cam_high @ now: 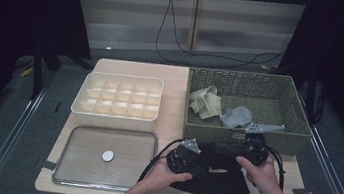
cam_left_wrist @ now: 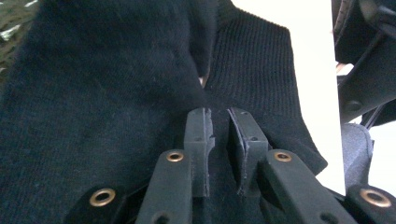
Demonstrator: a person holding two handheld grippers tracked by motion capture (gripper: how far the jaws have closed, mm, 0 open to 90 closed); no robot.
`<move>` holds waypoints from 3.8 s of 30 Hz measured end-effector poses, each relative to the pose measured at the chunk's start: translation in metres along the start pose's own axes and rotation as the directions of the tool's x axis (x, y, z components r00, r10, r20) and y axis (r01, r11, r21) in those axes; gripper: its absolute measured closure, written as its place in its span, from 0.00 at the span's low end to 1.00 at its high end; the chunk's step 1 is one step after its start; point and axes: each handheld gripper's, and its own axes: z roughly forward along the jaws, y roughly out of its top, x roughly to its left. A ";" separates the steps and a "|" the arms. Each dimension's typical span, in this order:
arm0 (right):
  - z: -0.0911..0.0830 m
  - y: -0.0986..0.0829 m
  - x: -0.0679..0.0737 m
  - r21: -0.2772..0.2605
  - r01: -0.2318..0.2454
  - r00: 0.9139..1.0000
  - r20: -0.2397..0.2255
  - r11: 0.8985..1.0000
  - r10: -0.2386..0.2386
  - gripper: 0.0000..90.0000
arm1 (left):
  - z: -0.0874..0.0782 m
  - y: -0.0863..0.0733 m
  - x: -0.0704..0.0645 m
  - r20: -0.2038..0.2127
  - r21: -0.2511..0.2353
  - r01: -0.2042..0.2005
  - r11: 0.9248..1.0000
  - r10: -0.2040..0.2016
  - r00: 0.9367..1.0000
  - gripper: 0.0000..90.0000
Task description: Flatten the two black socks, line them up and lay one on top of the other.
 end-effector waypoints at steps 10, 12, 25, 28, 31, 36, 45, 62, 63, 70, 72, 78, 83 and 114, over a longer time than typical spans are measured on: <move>-0.008 -0.031 0.024 0.053 0.007 1.000 -0.020 0.999 -0.006 1.00 | -0.004 0.000 0.001 -0.038 -0.009 -0.004 1.000 0.003 0.999 0.83; -0.009 -0.034 0.026 0.054 0.006 1.000 -0.022 0.999 -0.005 1.00 | -0.005 -0.001 0.001 -0.059 -0.006 -0.009 1.000 0.009 0.998 0.83; -0.016 -0.054 0.037 0.072 -0.015 0.999 -0.047 0.997 0.018 1.00 | -0.030 -0.008 0.013 -0.102 -0.058 0.029 0.998 -0.034 0.994 0.82; -0.009 -0.063 0.039 0.117 -0.024 0.998 -0.054 0.993 0.031 1.00 | -0.036 -0.011 0.013 -0.113 -0.053 0.025 0.998 -0.031 0.993 0.81; 0.000 -0.072 0.039 0.159 -0.030 0.997 -0.060 0.987 0.040 1.00 | -0.043 -0.015 0.013 -0.118 -0.064 0.021 0.998 -0.029 0.993 0.81; 0.004 -0.075 0.040 0.192 -0.019 0.998 -0.058 0.981 0.031 1.00 | -0.056 -0.020 0.014 -0.122 -0.099 0.030 0.995 -0.042 0.992 0.80; 0.008 -0.081 0.038 0.232 -0.037 0.998 -0.038 0.972 0.047 0.94 | -0.073 -0.028 0.018 -0.117 -0.135 0.041 0.990 -0.057 0.992 0.76; -0.003 -0.079 0.036 0.182 -0.049 0.998 -0.037 0.982 0.056 0.90 | -0.096 -0.031 0.030 -0.110 -0.204 0.068 0.977 -0.092 0.990 0.64; -0.004 -0.078 0.036 0.175 -0.048 0.998 -0.035 0.983 0.055 0.90 | -0.096 -0.030 0.031 -0.107 -0.207 0.070 0.976 -0.094 0.990 0.64; -0.003 -0.074 0.034 0.160 -0.050 0.998 -0.024 0.986 0.055 0.87 | -0.085 -0.031 0.036 -0.115 -0.154 0.089 0.984 -0.107 0.988 0.61; -0.002 -0.073 0.033 0.156 -0.043 0.999 -0.026 0.987 0.048 0.86 | -0.084 -0.032 0.037 -0.115 -0.154 0.096 0.983 -0.114 0.987 0.66; 0.004 -0.066 0.032 0.155 -0.043 0.999 -0.014 0.987 0.045 0.83 | -0.084 -0.031 0.034 -0.135 -0.149 0.048 0.988 -0.068 0.988 0.97; 0.013 -0.058 0.036 0.163 -0.025 1.000 0.001 0.986 0.025 0.80 | -0.090 -0.024 0.022 -0.134 -0.205 0.006 0.979 -0.034 0.990 0.97; 0.052 -0.019 0.030 0.100 0.015 1.000 -0.013 0.995 -0.014 0.94 | -0.084 -0.027 0.017 -0.130 -0.169 -0.002 0.986 -0.020 0.991 0.77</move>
